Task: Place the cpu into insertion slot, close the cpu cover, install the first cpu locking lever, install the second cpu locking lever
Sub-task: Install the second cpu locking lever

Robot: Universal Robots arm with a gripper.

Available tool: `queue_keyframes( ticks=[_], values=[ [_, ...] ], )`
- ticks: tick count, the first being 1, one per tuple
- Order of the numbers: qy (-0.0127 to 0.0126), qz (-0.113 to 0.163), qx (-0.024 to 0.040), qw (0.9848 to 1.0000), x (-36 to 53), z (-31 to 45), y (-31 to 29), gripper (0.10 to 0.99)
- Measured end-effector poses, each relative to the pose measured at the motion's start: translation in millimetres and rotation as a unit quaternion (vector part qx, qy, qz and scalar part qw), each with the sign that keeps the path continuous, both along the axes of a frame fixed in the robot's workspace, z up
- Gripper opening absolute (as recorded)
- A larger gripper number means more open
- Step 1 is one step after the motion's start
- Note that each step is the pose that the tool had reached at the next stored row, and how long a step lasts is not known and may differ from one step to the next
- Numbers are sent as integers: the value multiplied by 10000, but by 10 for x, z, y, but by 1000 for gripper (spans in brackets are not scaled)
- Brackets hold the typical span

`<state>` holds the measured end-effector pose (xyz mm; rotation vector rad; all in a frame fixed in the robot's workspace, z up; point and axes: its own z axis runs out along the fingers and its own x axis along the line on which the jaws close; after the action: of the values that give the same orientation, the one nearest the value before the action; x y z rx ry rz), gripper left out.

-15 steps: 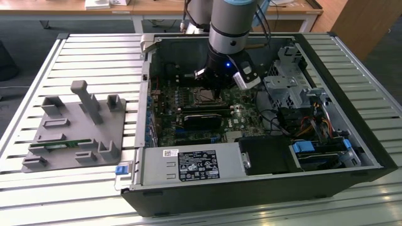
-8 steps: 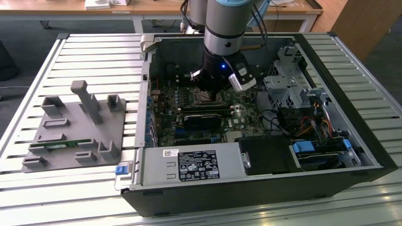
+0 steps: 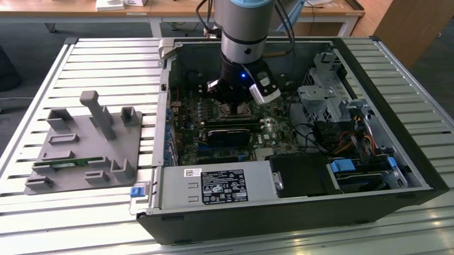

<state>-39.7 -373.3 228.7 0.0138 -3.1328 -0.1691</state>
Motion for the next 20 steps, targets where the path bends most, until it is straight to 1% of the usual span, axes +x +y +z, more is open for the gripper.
queue_keyframes(
  ticks=[2, 5, 7, 8, 9, 11, 12, 17, 20],
  values=[
    [14, 0, 0, 10000, -8, -17, 0, 106],
    [41, 0, -1, 10000, -9, -68, 0, 106],
    [48, 0, 1, 10000, -9, -98, 0, 106],
    [52, 1, 22, 10000, -9, -101, -1, 106],
    [52, 1, 76, 10000, -8, -102, -2, 106],
    [51, 1, 220, 9997, -9, -103, -7, 106],
    [52, 2, 269, 9996, -9, -103, -15, 106],
    [52, 2, 275, 9996, -15, -104, -56, 106],
    [52, 1, 275, 9996, -16, -104, -59, 106]
  ],
)
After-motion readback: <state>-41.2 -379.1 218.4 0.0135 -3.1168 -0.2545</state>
